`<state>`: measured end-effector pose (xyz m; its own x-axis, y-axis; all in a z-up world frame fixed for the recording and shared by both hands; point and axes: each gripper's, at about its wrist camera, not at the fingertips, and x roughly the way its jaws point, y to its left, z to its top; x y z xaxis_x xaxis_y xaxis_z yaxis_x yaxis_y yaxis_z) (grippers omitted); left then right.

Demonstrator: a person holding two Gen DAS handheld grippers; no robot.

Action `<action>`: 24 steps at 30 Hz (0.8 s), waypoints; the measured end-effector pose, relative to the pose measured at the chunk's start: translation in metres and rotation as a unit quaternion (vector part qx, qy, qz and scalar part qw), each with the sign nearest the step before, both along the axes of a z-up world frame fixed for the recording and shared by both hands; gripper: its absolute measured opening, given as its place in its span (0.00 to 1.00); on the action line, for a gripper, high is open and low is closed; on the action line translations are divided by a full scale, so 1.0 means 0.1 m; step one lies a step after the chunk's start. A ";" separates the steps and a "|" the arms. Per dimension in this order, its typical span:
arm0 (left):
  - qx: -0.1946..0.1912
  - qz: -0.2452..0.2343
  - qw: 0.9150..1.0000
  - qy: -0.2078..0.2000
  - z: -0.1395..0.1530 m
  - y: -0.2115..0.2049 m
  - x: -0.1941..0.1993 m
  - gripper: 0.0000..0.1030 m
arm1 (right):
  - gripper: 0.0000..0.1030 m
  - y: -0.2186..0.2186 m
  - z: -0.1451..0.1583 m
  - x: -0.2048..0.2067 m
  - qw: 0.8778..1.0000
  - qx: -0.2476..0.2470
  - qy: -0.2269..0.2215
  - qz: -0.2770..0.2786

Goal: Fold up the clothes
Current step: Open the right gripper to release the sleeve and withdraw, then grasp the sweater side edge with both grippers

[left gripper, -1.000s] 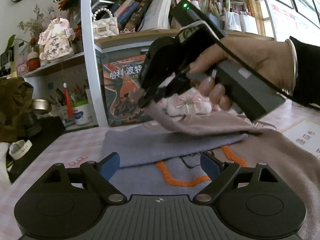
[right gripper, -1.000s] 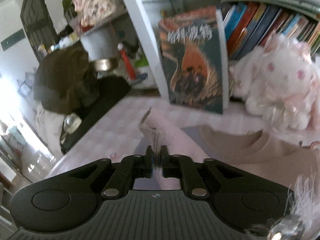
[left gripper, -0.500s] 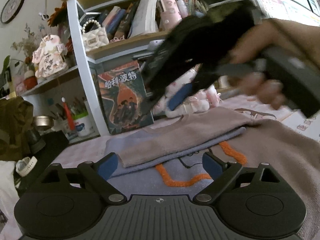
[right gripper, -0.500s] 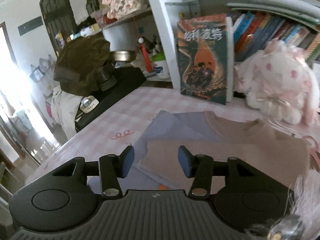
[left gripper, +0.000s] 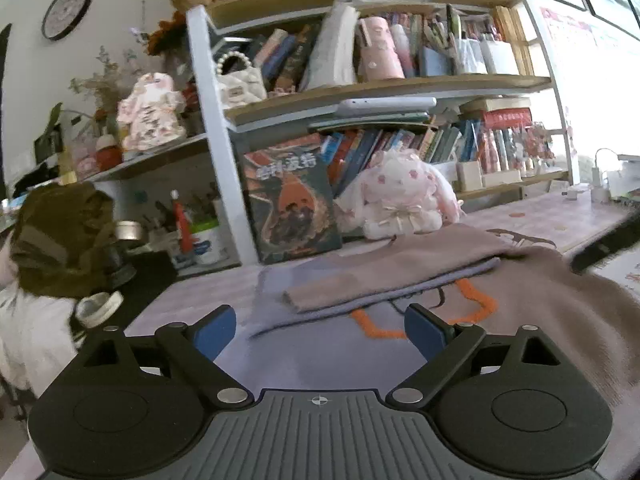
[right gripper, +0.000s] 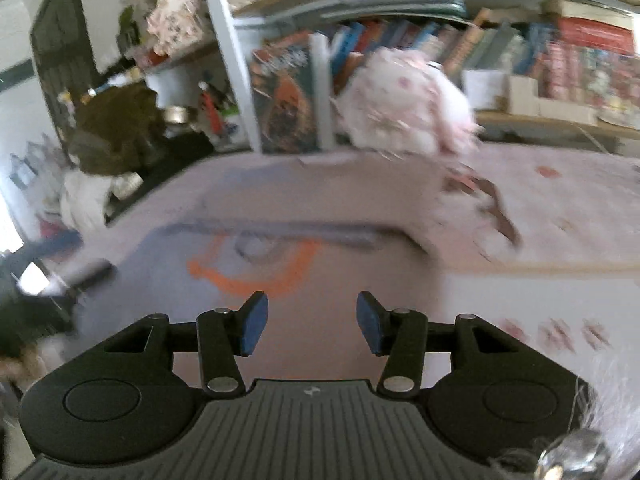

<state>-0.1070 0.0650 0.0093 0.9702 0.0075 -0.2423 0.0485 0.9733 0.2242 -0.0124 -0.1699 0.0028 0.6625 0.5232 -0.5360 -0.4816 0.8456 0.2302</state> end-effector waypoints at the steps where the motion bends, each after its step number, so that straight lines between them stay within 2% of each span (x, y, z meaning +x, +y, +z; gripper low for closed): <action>1: -0.004 0.003 1.000 0.002 0.02 0.04 -0.06 0.91 | 0.48 -0.08 -0.03 -0.09 1.000 -0.004 -0.002 -0.003; 9: -0.064 0.041 0.997 0.025 0.02 0.29 -0.39 0.91 | 0.54 -0.49 -0.23 -0.74 0.999 -0.010 -0.024 -0.022; 14: -0.099 0.048 0.993 0.050 -0.06 0.35 -0.54 0.92 | 0.59 -0.61 -0.34 -1.09 0.999 0.016 -0.032 -0.025; 17: -0.112 0.053 0.990 0.068 -0.11 0.38 -0.55 0.93 | 0.59 -0.66 -0.38 -1.20 0.998 0.038 -0.030 -0.027; 24: -0.178 0.072 0.979 0.074 -0.16 0.58 -0.54 0.93 | 0.59 -0.73 -0.39 -1.22 0.997 0.063 -0.020 -0.033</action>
